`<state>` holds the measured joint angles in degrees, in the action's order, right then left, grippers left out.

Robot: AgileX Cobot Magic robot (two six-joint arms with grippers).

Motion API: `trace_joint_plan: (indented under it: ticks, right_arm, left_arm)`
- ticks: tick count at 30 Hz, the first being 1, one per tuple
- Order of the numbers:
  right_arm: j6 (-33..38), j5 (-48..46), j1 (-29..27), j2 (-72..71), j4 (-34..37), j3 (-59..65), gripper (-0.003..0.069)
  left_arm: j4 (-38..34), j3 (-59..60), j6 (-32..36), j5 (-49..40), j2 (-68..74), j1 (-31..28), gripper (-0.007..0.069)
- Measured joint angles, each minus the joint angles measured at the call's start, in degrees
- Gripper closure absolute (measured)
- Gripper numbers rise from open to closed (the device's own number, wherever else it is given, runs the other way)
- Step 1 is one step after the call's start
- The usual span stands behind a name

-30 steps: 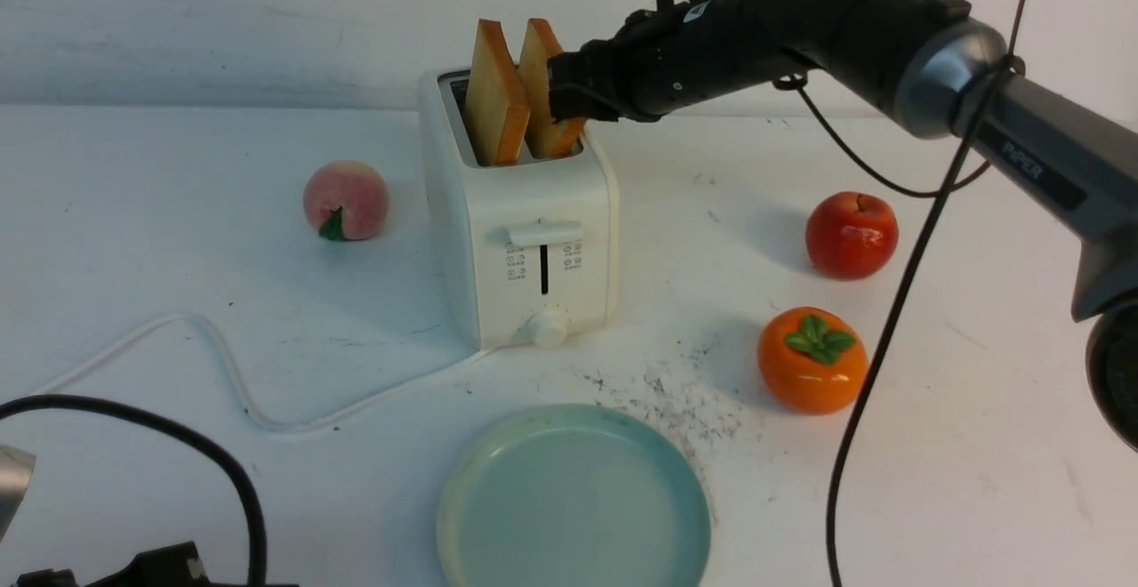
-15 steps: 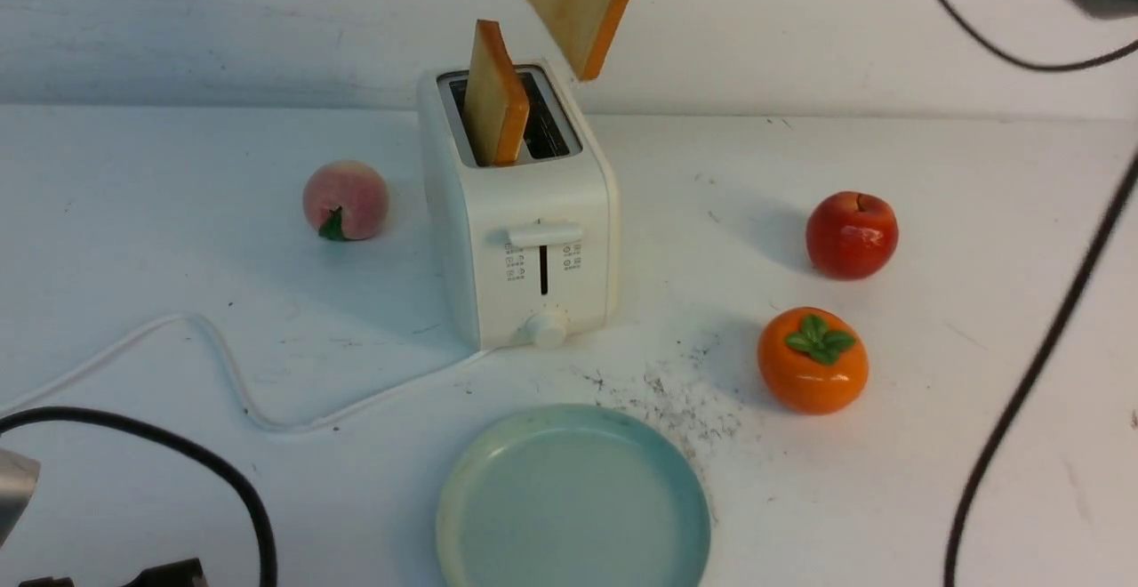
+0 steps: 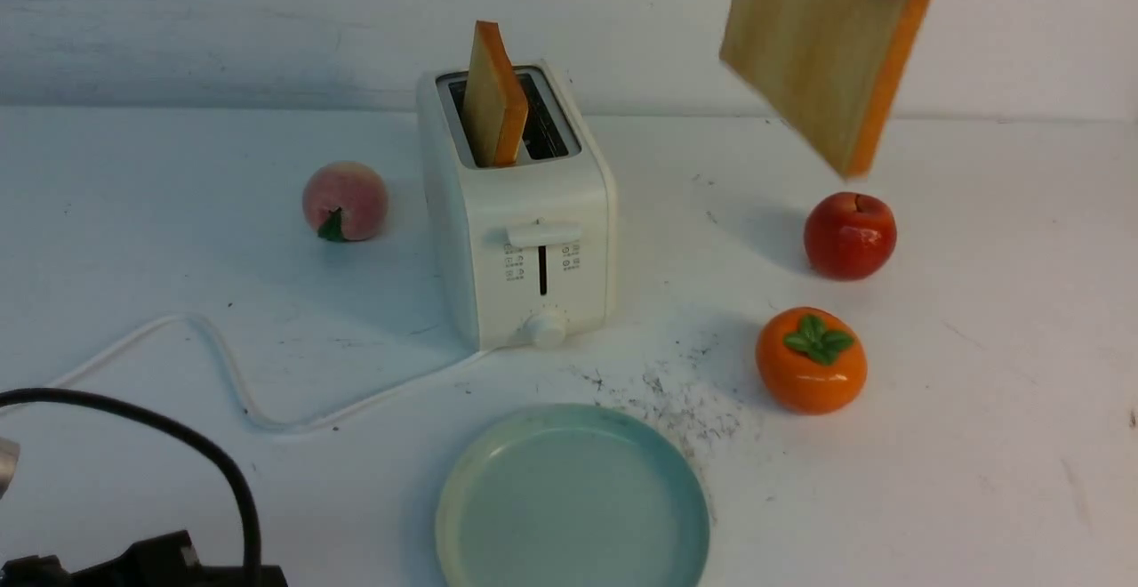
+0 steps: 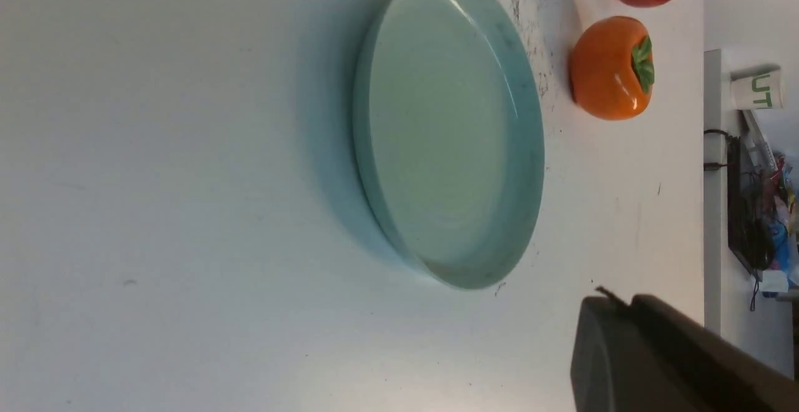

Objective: Take toasted bread from bread machine on white table place on plate.
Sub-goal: 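Place the held slice of bread on top of the slice on the plate with the right gripper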

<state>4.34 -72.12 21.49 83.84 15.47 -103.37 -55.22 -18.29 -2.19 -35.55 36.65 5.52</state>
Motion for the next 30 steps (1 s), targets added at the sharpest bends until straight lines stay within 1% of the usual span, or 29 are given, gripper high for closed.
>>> trace_joint_plan:
  ticks: [1, 2, 3, 5, 6, 8, 9, 10, 11, 12, 13, 17, 20, 22, 26, 27, 28, 29, 30]
  right_arm:
    - [0.25, 0.00, 0.00, -1.24, 1.43, 4.13, 0.0562]
    - [0.25, 0.00, 0.00, -1.24, 1.43, 5.19, 0.0562]
    - [2.03, -0.06, 0.00, -2.62, 5.68, 14.42, 0.0562]
    - [5.63, 1.15, 0.00, -2.80, 11.62, 22.93, 0.0562]
    - [8.91, 3.25, 0.00, -2.39, 16.22, 27.93, 0.0562]
    - [13.27, 6.13, 0.00, -1.54, 22.08, 32.78, 0.0562]
    - [17.25, 8.30, 0.00, -0.53, 27.12, 36.08, 0.0562]
    - [20.67, 9.90, 0.00, 0.45, 31.14, 38.19, 0.0562]
    - [21.36, 9.90, 0.00, 0.67, 31.93, 38.19, 0.0562]
    - [26.14, 11.81, 0.00, 2.25, 36.92, 40.37, 0.0562]
    - [29.33, 12.68, 0.00, 3.50, 39.95, 41.02, 0.0562]
    - [38.74, 14.81, 0.00, 8.38, 48.76, 41.47, 0.0562]
    - [42.05, 15.49, 0.00, 11.33, 51.83, 41.47, 0.0532]
    - [42.79, 15.56, 0.00, 12.34, 51.88, 41.47, 0.0515]
    - [43.74, 15.56, 0.00, 15.22, 52.00, 41.47, 0.0397]
    - [43.76, 15.62, 0.00, 15.67, 52.14, 41.47, 0.0355]
    - [43.80, 15.78, 0.00, 15.87, 52.25, 41.47, 0.0327]
    - [43.80, 15.87, 0.00, 15.93, 52.25, 41.47, 0.0327]
    - [43.80, 16.19, 0.00, 16.16, 52.31, 41.47, 0.0286]
  left_arm:
    - [0.00, 0.00, 0.00, 0.19, 0.00, 0.00, 0.0602]
    - [0.00, 0.00, 0.00, 0.24, 0.00, 0.00, 0.0601]
    - [0.00, 0.00, 0.00, 0.58, 0.00, 0.00, 0.0598]
    - [0.00, 0.00, 0.00, 0.88, 0.00, 0.00, 0.0595]
    - [0.00, 0.00, 0.00, 1.18, 0.00, 0.00, 0.0593]
    - [0.00, 0.00, 0.00, 1.62, 0.00, 0.00, 0.0589]
    - [0.00, 0.00, 0.00, 1.77, 0.00, 0.00, 0.0588]
    - [0.00, 0.00, 0.00, 1.82, 0.00, 0.00, 0.0588]
    - [0.00, 0.00, 0.00, 1.82, 0.00, 0.00, 0.0588]
    - [0.00, 0.00, 0.00, 1.82, 0.00, 0.00, 0.0587]
    - [0.00, 0.00, 0.00, 1.82, 0.00, 0.00, 0.0587]
    - [0.00, 0.00, 0.00, 1.82, 0.00, 0.00, 0.0587]
    - [0.00, 0.00, 0.00, 1.82, 0.00, 0.00, 0.0587]
    - [0.00, 0.00, 0.00, 1.82, 0.00, 0.00, 0.0586]
    - [0.00, 0.00, 0.00, 1.82, 0.00, 0.00, 0.0580]
    - [0.00, 0.00, 0.00, 1.82, 0.00, 0.00, 0.0578]
    - [0.00, 0.00, 0.00, 1.82, 0.00, 0.00, 0.0575]
    - [0.00, 0.00, 0.00, 1.82, 0.00, 0.00, 0.0575]
    - [0.00, 0.00, 0.00, 1.82, 0.00, 0.00, 0.0571]
